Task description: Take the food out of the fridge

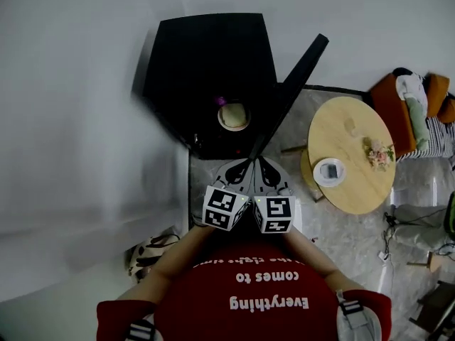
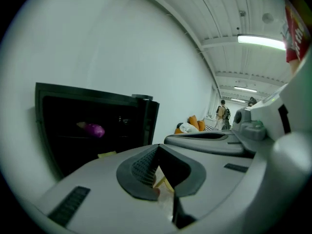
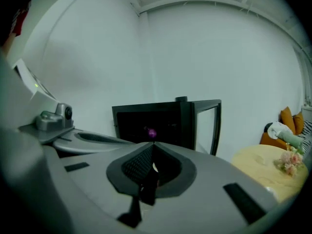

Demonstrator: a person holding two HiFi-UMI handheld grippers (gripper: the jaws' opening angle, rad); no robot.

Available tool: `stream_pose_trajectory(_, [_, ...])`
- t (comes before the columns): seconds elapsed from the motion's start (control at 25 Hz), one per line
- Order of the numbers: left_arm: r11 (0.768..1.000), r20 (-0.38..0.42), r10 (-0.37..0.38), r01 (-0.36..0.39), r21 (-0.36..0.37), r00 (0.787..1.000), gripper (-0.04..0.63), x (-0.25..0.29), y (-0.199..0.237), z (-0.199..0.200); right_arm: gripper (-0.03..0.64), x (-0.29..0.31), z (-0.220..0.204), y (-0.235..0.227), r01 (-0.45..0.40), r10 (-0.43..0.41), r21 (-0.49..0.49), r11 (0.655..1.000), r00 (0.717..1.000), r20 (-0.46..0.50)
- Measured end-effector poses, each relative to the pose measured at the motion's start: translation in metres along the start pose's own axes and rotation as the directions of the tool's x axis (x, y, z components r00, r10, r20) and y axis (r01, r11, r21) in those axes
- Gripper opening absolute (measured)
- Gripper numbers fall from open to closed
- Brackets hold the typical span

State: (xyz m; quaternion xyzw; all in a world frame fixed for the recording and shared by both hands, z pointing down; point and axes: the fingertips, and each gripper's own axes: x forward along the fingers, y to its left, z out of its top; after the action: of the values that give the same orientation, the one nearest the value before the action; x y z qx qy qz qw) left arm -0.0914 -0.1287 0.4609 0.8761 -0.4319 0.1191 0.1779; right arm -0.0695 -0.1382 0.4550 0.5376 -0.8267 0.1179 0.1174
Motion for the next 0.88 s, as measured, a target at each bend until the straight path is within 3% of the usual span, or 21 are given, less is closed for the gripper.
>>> stream_pose_trajectory(0.32, [0.990, -0.002, 0.102, -0.102, -0.097, 0.995, 0.008, -0.018, 0.044, -0.005, 0.012, 0.017, 0.000, 0.042, -0.153, 0.152, -0.043, 0.987, 0.988, -0.033])
stream_pose_trajectory(0.52, [0.980, -0.022, 0.156, -0.157, -0.118, 0.988, 0.009, -0.013, 0.070, -0.005, 0.014, 0.030, -0.004, 0.035, -0.159, 0.158, -0.007, 0.987, 0.985, -0.073])
stream_pose_trajectory(0.64, [0.978, -0.027, 0.181, -0.183, -0.096, 0.983, 0.009, -0.012, 0.084, -0.004, 0.016, 0.054, 0.002, 0.030, -0.161, 0.158, -0.051, 0.986, 0.985, -0.067])
stream_pose_trajectory(0.76, [0.973, -0.026, 0.211, -0.213, -0.092, 0.977, 0.009, -0.011, 0.100, -0.003, 0.111, 0.081, 0.010, 0.033, -0.184, 0.178, -0.097, 0.978, 0.981, -0.073])
stream_pose_trajectory(0.88, [0.967, -0.030, 0.238, -0.239, -0.088, 0.971, 0.009, -0.008, 0.116, -0.001, 0.135, 0.108, 0.013, 0.042, -0.205, 0.196, -0.133, 0.970, 0.977, -0.082])
